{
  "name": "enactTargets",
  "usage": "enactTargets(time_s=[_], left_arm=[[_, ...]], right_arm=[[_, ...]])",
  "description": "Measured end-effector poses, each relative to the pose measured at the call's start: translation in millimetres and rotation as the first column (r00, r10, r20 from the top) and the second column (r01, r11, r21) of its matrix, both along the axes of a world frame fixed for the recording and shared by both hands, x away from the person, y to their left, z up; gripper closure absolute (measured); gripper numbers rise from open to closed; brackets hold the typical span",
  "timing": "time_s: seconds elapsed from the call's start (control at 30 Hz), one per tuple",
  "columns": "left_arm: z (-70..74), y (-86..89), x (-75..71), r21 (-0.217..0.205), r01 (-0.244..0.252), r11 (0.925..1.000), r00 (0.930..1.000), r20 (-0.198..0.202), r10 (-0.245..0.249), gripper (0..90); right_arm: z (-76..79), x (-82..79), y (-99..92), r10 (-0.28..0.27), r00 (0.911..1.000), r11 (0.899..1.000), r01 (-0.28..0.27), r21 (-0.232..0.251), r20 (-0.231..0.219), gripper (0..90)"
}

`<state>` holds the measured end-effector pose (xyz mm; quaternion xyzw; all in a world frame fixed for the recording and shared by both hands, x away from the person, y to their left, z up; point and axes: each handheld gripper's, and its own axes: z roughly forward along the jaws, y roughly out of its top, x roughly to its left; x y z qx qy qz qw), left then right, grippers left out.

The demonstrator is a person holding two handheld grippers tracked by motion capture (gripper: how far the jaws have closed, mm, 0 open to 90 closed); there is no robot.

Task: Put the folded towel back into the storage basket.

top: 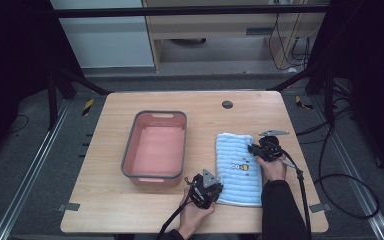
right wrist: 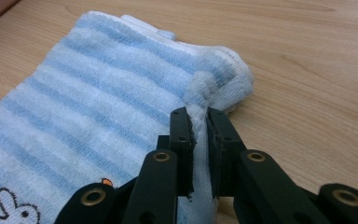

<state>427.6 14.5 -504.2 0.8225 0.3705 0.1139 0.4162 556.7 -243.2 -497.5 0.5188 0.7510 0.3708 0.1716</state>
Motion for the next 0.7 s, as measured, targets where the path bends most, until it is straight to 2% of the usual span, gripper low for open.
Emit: enactTargets(time_s=[0.23,0.27,0.37,0.4,0.63,0.7], left_arm=[[9.3,6.6,-1.2,-0.052,0.005,0.9986,1.0000,-0.001,-0.005,87.3],[15.0,8.4,-2.8,-0.073,0.011,0.9972,0.9999,0.005,-0.011,87.3],[21.6,9.8,-4.8,-0.085,0.019,0.9962,0.9997,0.016,-0.018,87.3],[29.0,11.4,-6.4,-0.088,0.032,0.9956,0.9992,0.029,-0.029,87.3],[52.1,17.8,-10.9,-0.099,0.051,0.9937,0.9957,0.083,-0.043,87.3],[61.1,21.0,-11.7,-0.106,0.057,0.9927,0.9940,0.100,-0.046,87.3]], right_arm=[[17.9,-9.8,-0.2,0.016,0.9988,1.000,-0.016,0.006,0.046,82.4],[21.3,-11.5,-0.2,0.020,0.9981,1.000,-0.020,0.003,0.058,82.5],[29.0,-15.2,0.8,0.027,0.9969,1.000,-0.028,0.009,0.074,82.5],[37.9,-18.2,1.9,0.029,0.9950,1.000,-0.030,0.004,0.095,82.5],[57.9,-25.9,2.5,0.018,0.9907,1.000,-0.020,0.013,0.135,82.5],[70.8,-30.6,3.4,0.013,0.9869,1.000,-0.016,0.020,0.161,82.5]])
